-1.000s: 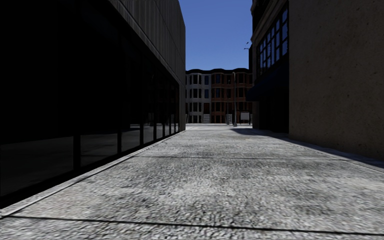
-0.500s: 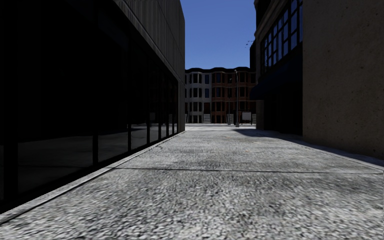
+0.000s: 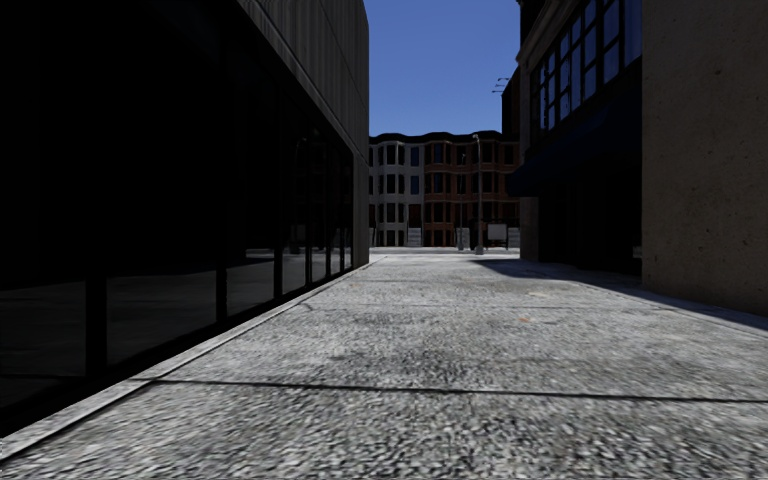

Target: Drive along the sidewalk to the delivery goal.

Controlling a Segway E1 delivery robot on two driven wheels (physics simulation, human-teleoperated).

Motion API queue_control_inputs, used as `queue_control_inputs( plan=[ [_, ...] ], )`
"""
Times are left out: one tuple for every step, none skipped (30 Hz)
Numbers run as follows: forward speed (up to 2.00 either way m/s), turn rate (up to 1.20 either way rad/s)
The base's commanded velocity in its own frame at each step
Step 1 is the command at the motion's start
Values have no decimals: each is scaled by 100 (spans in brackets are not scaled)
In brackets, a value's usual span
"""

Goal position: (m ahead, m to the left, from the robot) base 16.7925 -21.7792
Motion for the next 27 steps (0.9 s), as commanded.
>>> queue_control_inputs(
  plan=[
    [200, 0],
    [200, 0],
    [200, 0],
    [200, 0],
    [200, 0],
    [200, 0],
    [200, 0],
    [200, 0],
    [200, 0],
    [200, 0],
    [200, 0],
    [200, 0],
    [200, 0],
    [200, 0],
    [200, 0],
    [200, -3],
    [200, -5],
    [200, -5],
    [200, -5],
    [200, -5],
    [200, -6],
    [200, -6],
    [200, -6],
    [200, -6],
    [200, -6],
    [200, -6],
    [200, -6]
  ],
)
